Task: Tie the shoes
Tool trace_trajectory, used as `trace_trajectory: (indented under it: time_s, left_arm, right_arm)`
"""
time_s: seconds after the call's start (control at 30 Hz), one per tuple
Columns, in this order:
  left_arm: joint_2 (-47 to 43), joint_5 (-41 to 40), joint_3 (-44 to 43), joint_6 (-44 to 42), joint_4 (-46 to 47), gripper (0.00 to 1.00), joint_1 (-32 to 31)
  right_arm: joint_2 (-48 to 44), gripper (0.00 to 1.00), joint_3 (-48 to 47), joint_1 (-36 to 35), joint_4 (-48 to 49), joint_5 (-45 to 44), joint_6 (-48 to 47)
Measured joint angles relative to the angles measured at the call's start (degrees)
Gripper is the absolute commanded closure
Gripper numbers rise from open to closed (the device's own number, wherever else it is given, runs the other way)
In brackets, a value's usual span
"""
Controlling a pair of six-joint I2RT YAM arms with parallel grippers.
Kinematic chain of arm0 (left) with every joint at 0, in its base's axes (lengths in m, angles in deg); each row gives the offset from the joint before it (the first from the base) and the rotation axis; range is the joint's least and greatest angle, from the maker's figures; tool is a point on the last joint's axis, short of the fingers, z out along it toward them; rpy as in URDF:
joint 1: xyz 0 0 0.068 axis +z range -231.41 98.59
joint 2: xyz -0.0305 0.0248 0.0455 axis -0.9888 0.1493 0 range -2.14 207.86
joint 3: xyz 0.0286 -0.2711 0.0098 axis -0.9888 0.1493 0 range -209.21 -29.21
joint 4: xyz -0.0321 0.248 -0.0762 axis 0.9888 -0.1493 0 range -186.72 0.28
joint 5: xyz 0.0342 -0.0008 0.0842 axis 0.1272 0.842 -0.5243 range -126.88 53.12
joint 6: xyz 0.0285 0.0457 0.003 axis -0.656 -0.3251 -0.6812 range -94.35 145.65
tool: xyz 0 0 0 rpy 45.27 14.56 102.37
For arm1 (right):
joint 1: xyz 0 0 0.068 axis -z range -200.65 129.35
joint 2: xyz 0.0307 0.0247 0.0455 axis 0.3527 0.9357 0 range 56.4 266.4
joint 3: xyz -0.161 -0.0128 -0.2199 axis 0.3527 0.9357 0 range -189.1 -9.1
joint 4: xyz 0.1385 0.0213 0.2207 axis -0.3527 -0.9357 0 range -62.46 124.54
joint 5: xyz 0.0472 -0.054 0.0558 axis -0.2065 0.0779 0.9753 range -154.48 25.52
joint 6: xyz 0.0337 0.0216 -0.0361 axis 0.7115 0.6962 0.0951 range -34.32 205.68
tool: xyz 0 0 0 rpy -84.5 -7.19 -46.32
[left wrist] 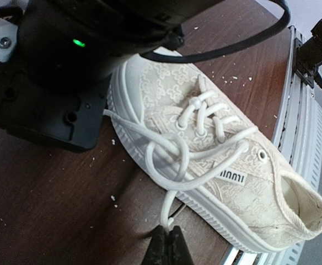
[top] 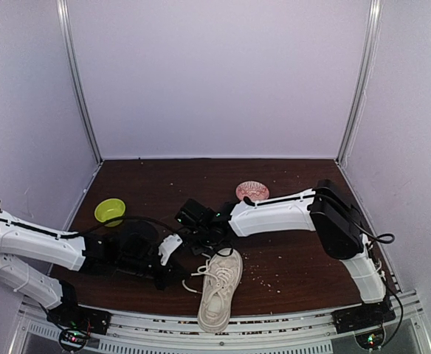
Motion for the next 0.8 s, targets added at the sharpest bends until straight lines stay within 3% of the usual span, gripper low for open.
trace_trajectory:
  time_s: [0.33,0.57,0.8]
  left_arm:
    - [0.0,0.0,0.1,0.7,-0.1,1.00,0.1]
    - [0.0,0.0,0.1,0.8,-0.1,1.00,0.1]
    - [0.0,0.0,0.1,0.8,0.0,1.00,0.1]
  right_arm:
    - [2.3,0.84,-3.8,0.1,-1.8,-1.0,-1.1]
    - [2.5,0.60,-3.9,0.1,-1.2,0.3,-1.1]
    - [2.5,0.55,-3.9,0.0,0.5,4.1,-1.3]
